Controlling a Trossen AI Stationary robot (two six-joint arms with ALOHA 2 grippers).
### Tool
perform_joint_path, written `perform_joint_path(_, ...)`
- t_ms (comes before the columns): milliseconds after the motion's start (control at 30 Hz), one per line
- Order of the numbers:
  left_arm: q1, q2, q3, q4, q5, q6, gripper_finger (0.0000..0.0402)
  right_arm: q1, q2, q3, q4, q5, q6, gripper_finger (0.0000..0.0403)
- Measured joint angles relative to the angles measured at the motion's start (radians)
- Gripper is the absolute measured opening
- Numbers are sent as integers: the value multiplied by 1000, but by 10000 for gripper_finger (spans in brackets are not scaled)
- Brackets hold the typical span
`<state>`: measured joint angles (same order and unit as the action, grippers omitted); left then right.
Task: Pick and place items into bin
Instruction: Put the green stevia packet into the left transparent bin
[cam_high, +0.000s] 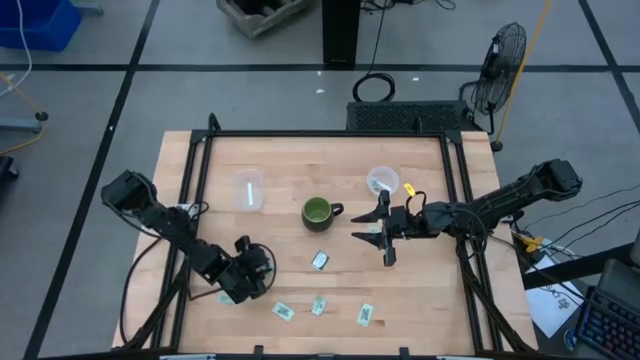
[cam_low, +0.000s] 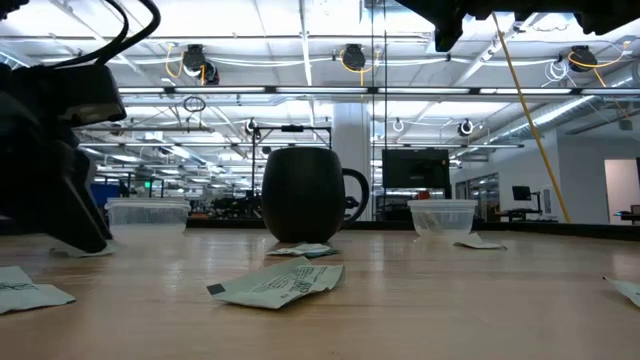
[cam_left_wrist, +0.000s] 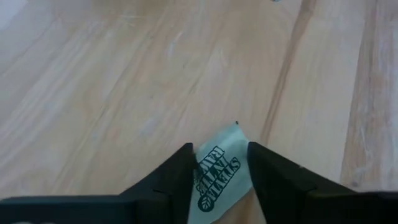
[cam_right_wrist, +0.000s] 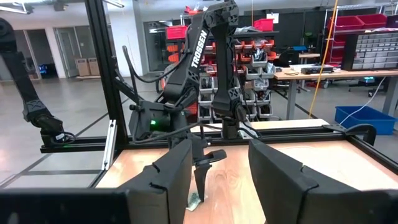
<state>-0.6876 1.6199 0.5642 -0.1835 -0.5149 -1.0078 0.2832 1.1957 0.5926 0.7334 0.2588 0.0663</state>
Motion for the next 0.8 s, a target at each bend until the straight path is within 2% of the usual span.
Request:
perform_joint_path(200,4,-48,-7,30,-67,50,92,0,0,0,-4,0,0,150)
perform_joint_path(533,88,-253,-6,-16,-169,245,36,0,0,0,-8,0,0,150)
perform_joint_path(633,126,-326,-6,-85,-199,302,22,0,0,0,-10,0,0,150)
perform_joint_path(800,195,-455,-5,-271,-234,253,16,0,0,0,-13,0,0,150)
